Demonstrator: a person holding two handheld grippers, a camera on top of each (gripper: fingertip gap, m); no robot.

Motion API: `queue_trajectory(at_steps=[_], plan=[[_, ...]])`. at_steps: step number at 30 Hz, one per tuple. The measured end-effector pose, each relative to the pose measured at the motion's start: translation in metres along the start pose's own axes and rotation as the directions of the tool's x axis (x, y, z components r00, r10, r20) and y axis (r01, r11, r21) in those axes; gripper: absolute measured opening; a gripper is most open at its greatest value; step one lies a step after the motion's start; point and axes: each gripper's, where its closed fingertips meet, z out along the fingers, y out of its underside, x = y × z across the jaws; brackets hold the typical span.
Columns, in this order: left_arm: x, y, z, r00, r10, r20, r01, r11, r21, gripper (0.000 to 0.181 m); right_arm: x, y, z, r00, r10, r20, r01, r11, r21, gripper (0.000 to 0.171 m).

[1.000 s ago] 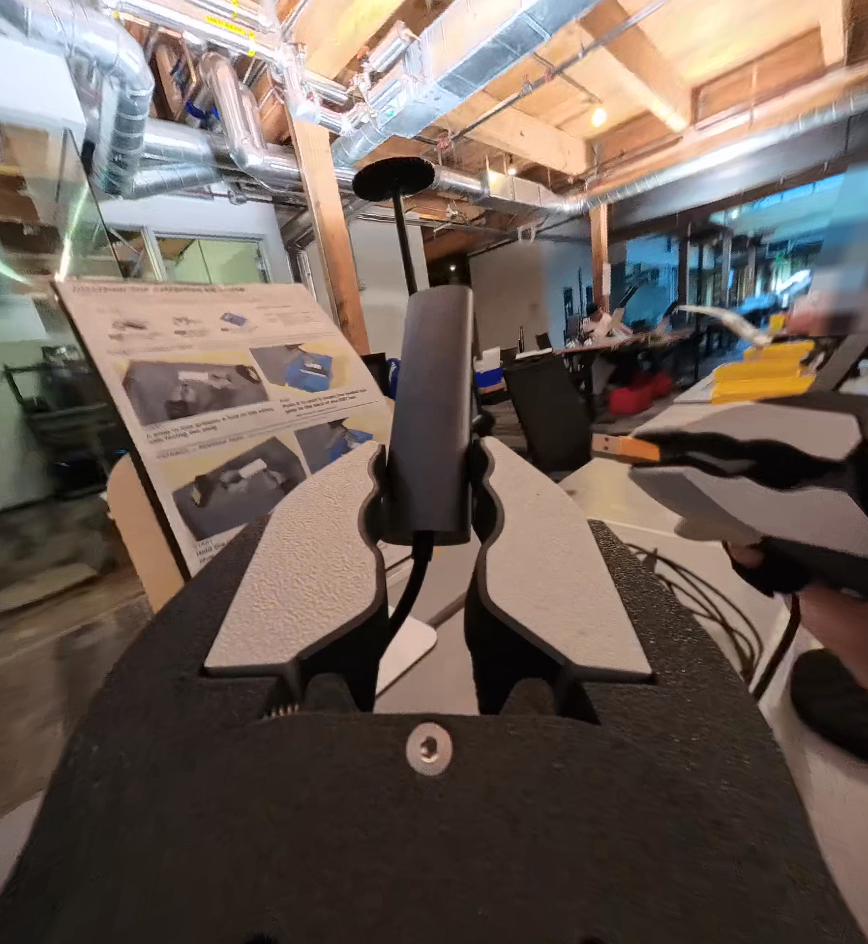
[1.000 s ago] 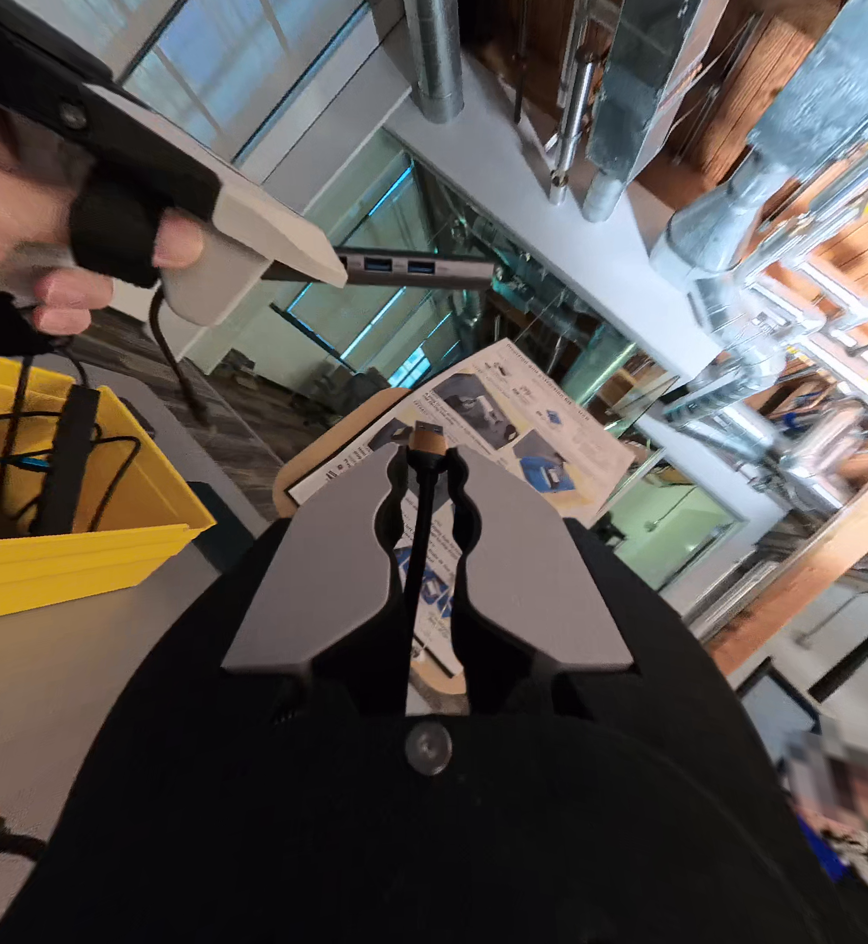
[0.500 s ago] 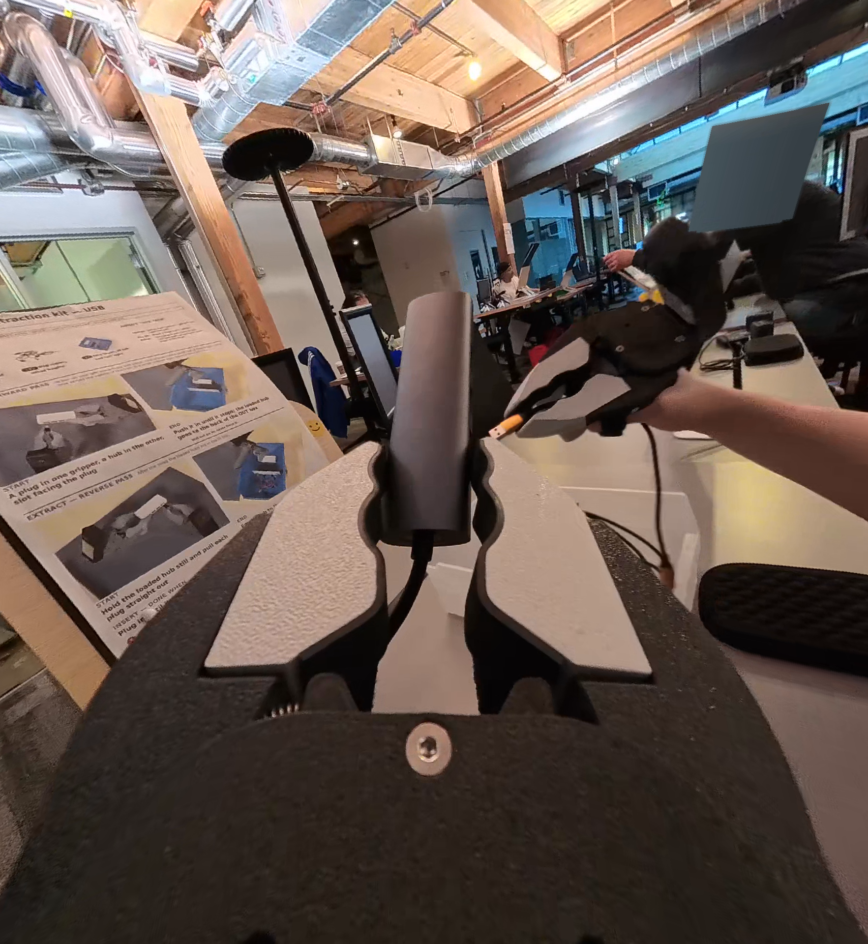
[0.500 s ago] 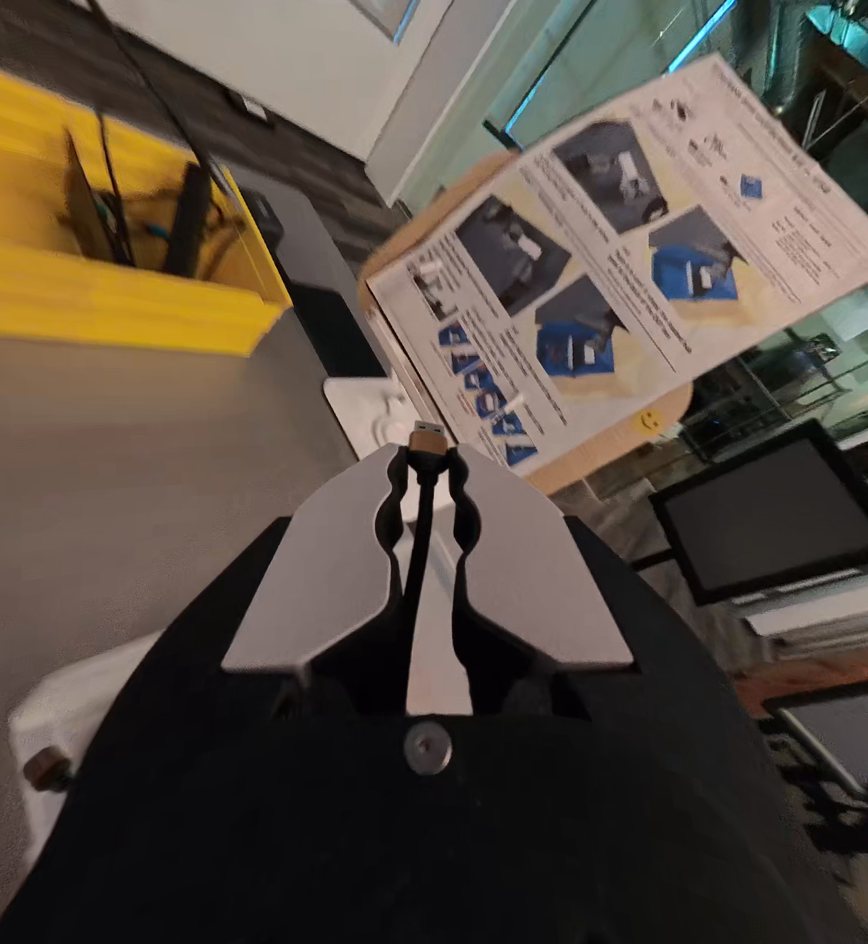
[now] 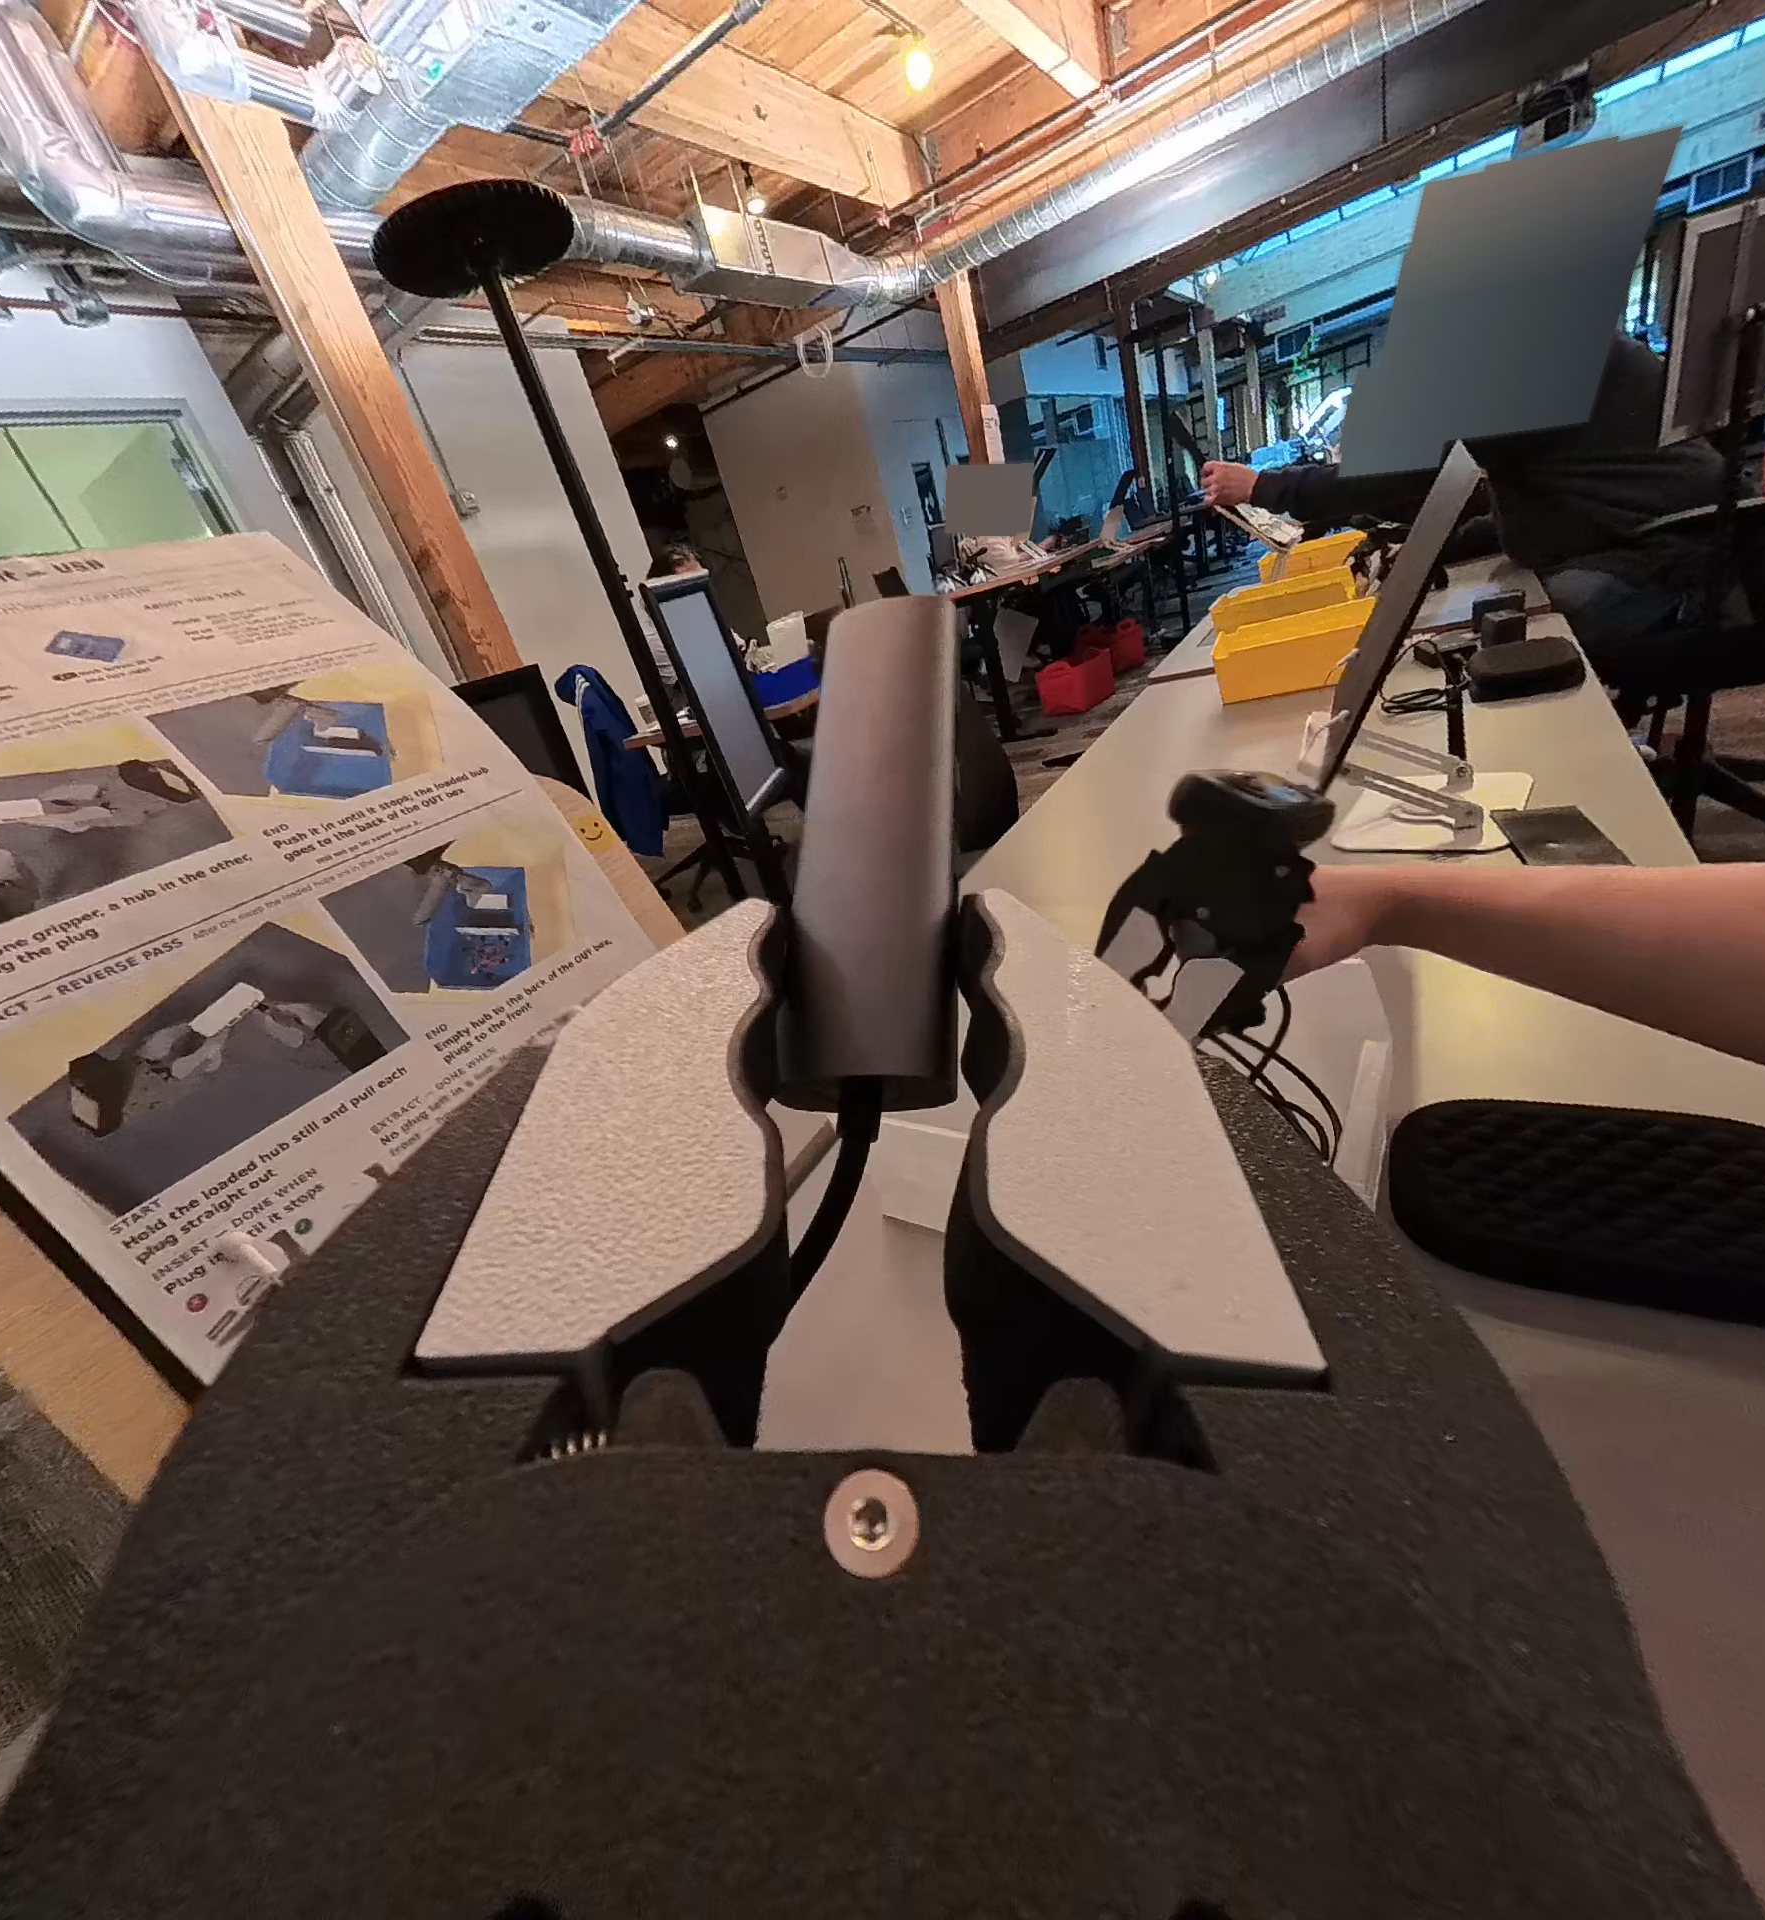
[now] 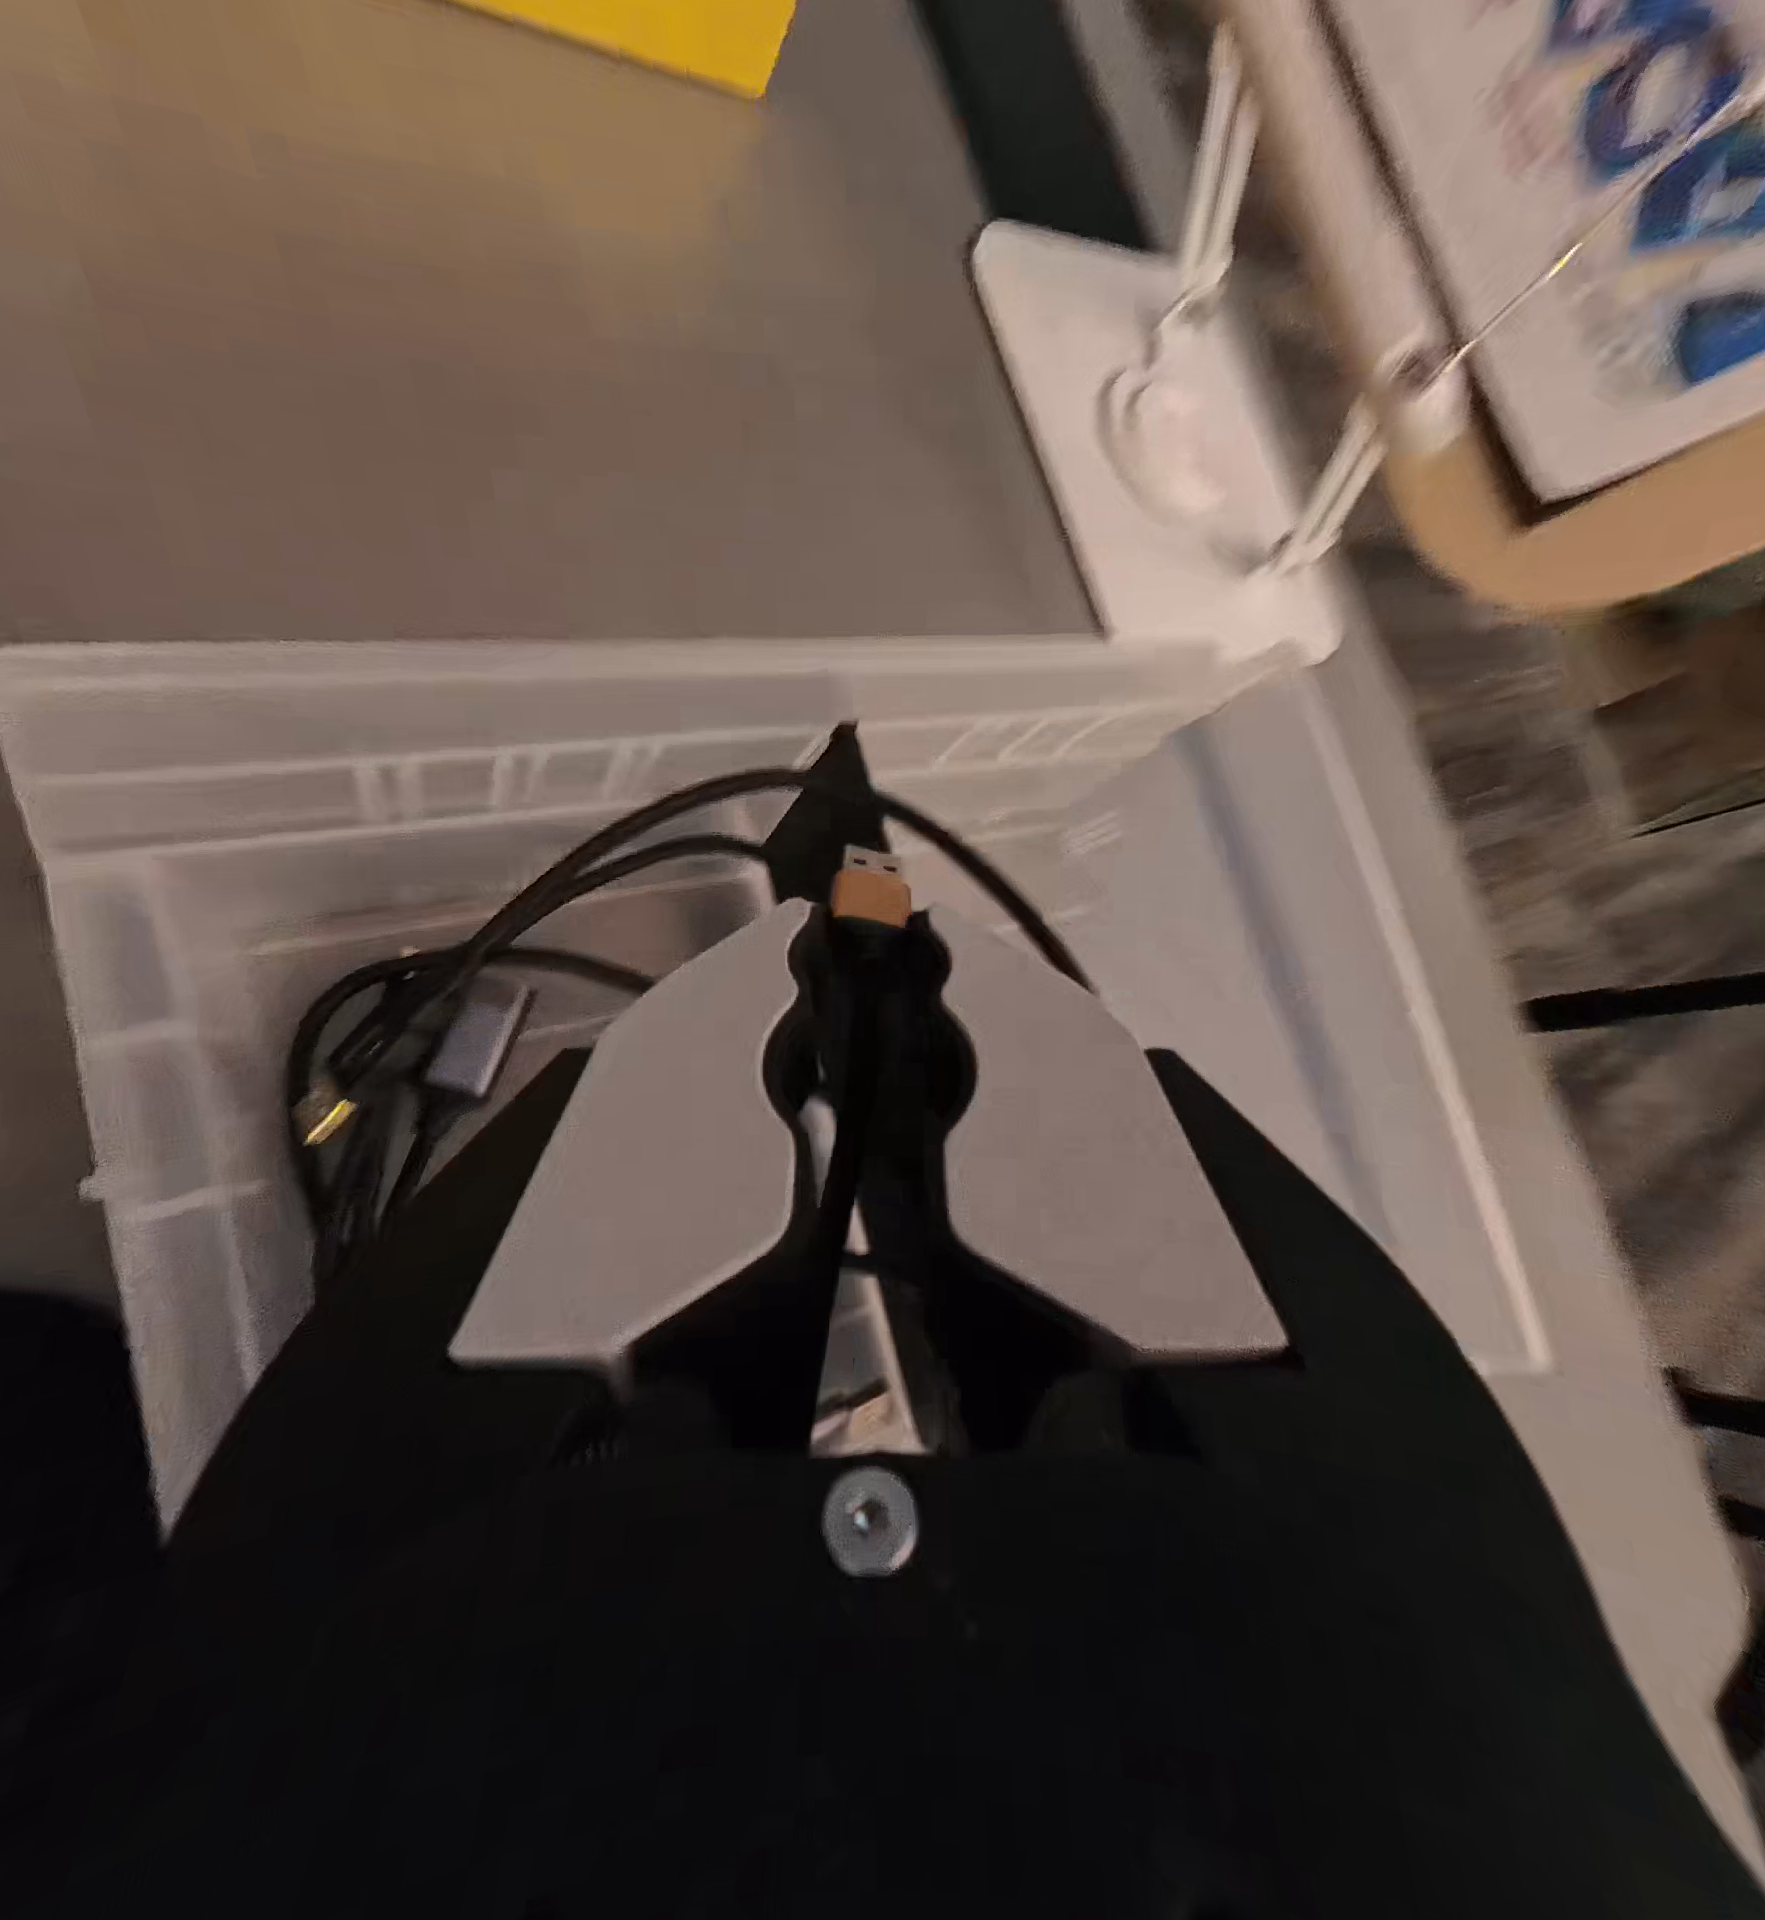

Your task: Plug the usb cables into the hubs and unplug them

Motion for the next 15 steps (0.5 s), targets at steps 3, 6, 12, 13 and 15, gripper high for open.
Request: queue_trajectory(at_steps=[3,6,12,13,15], plan=[[0.004,0.004,0.004,1.000,0.005,-0.013,-0.005,1.000,-0.019,0.031,0.002,0.021,0.003,0.999,0.036,0.034,-0.033,0.995,-0.098,0.019],[0.009,0.009,0.008,0.999,0.008,-0.043,-0.010,0.999,-0.043,0.031,0.012,0.024,-0.003,0.999,0.043,0.005,-0.042,0.991,-0.130,0.033],[0.025,0.024,0.014,0.987,0.026,-0.157,-0.045,0.992,-0.118,0.031,0.017,-0.074,-0.059,0.999,-0.014,-0.052,0.020,0.991,0.129,0.038],[0.029,0.029,0.016,0.982,0.037,-0.187,-0.064,0.988,-0.141,0.031,0.010,-0.108,-0.074,0.997,-0.043,-0.056,0.055,0.973,0.224,0.042],[0.037,0.039,0.019,0.970,0.071,-0.233,-0.114,0.977,-0.178,0.031,-0.010,-0.168,-0.100,0.987,-0.145,-0.069,0.160,0.921,0.356,0.048]])
